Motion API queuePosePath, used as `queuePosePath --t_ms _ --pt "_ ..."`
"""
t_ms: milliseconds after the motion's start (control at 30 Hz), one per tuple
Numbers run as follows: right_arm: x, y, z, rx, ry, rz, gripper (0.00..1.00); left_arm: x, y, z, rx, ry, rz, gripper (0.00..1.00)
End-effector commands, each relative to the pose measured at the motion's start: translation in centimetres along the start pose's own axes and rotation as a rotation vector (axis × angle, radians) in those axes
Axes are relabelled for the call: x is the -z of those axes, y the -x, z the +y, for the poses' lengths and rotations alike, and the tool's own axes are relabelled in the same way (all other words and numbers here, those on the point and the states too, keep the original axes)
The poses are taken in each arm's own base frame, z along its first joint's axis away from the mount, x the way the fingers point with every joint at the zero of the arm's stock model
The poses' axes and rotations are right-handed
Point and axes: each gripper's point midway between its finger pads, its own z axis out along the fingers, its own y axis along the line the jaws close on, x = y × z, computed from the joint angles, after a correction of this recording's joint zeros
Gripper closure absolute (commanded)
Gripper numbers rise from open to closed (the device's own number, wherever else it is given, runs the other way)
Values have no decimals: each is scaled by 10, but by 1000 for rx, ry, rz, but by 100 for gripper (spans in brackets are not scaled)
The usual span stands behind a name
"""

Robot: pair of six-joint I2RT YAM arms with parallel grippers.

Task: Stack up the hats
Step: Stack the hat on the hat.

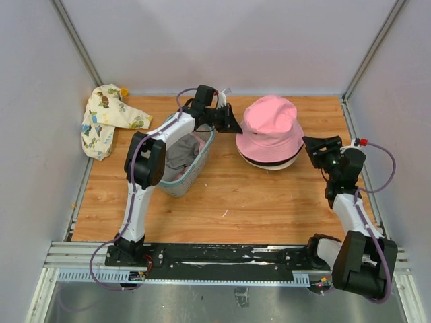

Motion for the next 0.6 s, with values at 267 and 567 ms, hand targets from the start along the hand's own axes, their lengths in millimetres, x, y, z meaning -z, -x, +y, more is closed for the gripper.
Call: queuePosePath --t_ms 267,567 --pt "-12 -23 15 -5 77 64 42 -6 -27 -6 10 4 75 100" --pt "-20 -30 8 -29 71 81 89 -9 -29 -7 8 2 81 100"
